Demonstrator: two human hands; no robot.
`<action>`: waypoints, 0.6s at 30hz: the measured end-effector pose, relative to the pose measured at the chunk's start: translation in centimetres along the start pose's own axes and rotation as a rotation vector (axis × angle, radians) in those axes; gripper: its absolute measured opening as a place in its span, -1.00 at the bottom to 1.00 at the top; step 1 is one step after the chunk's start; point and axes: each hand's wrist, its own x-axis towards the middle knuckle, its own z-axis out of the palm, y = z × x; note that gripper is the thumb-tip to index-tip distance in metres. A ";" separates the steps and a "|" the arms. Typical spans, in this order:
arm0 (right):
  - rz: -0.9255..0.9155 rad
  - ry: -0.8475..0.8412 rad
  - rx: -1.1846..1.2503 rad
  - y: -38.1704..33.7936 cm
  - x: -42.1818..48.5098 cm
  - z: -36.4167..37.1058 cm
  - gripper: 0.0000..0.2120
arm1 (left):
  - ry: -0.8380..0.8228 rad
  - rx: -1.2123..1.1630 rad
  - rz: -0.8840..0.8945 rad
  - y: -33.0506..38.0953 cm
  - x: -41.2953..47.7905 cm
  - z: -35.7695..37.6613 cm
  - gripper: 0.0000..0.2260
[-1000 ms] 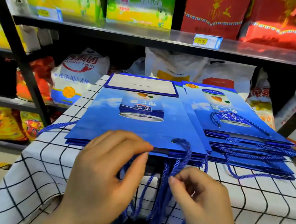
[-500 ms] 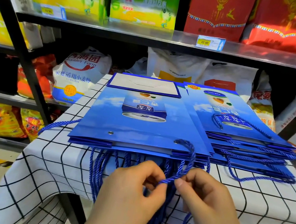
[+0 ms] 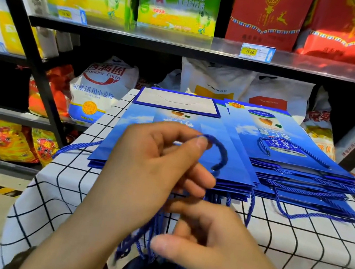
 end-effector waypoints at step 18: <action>-0.242 0.285 0.286 -6.5 7.6 -1.8 -0.77 | 0.112 0.065 -0.070 -0.2 0.1 -6.5 -0.76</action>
